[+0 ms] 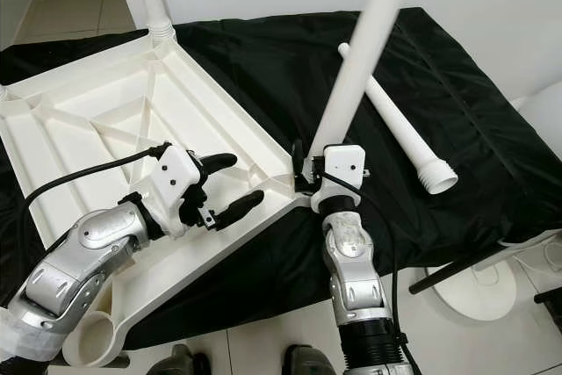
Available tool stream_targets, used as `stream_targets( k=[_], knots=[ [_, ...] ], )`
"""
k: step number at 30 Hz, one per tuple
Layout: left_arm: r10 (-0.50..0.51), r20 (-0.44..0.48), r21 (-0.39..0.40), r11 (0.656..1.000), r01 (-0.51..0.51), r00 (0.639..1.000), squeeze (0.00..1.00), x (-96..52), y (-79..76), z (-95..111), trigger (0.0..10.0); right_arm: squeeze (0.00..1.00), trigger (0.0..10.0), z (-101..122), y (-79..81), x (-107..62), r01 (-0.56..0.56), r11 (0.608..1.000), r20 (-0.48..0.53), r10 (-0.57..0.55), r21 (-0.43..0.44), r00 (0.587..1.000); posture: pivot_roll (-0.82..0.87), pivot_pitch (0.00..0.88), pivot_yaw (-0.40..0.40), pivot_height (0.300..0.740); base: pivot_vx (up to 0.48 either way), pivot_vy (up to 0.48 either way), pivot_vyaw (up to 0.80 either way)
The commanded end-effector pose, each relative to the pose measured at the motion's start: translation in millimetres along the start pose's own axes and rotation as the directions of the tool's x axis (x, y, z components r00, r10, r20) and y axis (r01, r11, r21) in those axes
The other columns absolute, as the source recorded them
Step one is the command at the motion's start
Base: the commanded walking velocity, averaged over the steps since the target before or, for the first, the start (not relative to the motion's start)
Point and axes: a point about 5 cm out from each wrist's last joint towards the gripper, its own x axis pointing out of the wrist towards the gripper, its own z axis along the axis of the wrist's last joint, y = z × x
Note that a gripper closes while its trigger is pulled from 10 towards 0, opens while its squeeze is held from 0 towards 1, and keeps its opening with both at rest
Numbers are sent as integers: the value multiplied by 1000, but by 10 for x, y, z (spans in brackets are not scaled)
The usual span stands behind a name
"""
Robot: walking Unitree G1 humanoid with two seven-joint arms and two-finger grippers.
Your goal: Building children table
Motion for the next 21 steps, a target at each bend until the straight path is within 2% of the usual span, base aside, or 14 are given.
stream_targets(
  k=[1,2,3,4,5,9,12,17,19,21],
  knots=[
    [-53,2,10,999,53,999,0,7,-25,-4,10000,0,10000,-55,-58,13,-83,994,-29,85,70,996,-70,88,17,740,0,0,0],
    [-53,2,11,999,52,999,0,10,-22,-4,10000,0,10000,-58,-76,31,-136,985,-33,140,109,990,-74,88,18,740,0,0,0],
    [-53,2,11,999,52,999,0,10,-22,-4,10000,0,10000,-58,-76,31,-136,985,-33,140,109,990,-74,88,18,740,0,0,0],
    [-54,4,12,998,54,999,0,16,-23,0,10000,0,0,-57,-170,64,-165,975,-33,171,148,985,-73,85,21,740,0,0,0],
    [-58,6,16,998,58,998,0,24,-21,5,10000,0,0,-37,-318,108,-222,951,-27,233,214,972,-73,86,20,740,0,0,0],
    [-57,7,17,998,57,998,0,27,-13,11,10000,0,0,-18,-395,122,-265,928,-19,279,263,960,-75,88,22,740,0,0,0],
    [-52,9,20,998,52,999,0,35,-3,19,10000,0,0,20,-557,164,-276,891,5,294,361,956,-73,93,17,740,0,0,0],
    [-41,9,19,999,41,999,0,28,-1,14,10000,0,0,-15,-579,171,-297,878,2,320,375,947,-71,97,13,740,0,0,0],
    [-31,10,19,999,31,999,0,25,4,13,10000,0,0,-16,-519,162,-326,856,19,348,401,937,-71,97,13,740,0,0,0],
    [-28,12,18,999,28,1000,0,27,8,18,10000,0,0,-7,-485,158,-344,851,25,364,398,931,-65,100,7,740,0,0,0]
  ],
)
